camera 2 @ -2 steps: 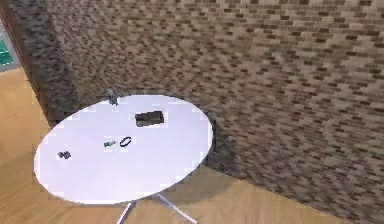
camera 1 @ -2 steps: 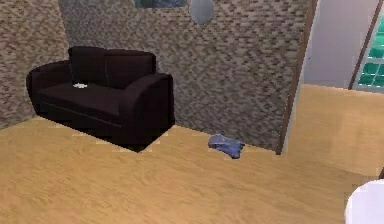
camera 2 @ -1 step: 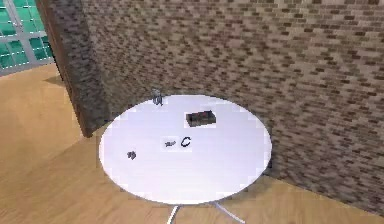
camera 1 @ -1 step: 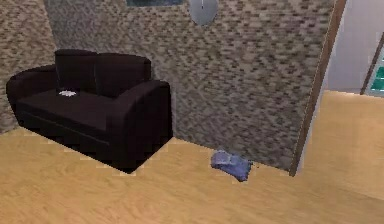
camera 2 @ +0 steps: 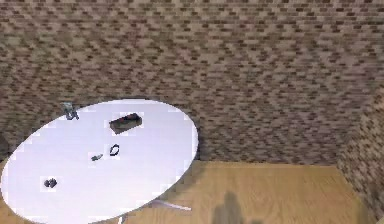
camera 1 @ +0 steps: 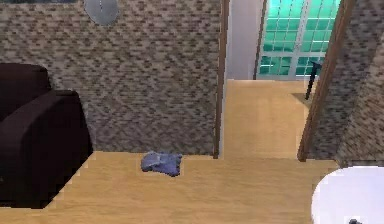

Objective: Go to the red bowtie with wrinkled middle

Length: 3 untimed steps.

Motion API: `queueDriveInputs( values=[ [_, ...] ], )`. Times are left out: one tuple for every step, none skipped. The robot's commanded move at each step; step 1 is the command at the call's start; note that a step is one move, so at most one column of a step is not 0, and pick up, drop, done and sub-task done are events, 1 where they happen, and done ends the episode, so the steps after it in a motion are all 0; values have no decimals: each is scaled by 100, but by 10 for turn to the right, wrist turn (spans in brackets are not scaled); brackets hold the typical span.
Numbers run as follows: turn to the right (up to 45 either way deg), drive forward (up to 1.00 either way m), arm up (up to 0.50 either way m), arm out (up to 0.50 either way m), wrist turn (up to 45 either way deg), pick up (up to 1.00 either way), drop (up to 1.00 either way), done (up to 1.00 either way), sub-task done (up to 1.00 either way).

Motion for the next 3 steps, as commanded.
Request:
queueDriveInputs(
  values=[
    [0,90,0,0,0,0,0,0,0],
    [360,0,0,0,0,0,0,0,0],
    [0,5,0,0,0,0,0,0,0]
  ],
)
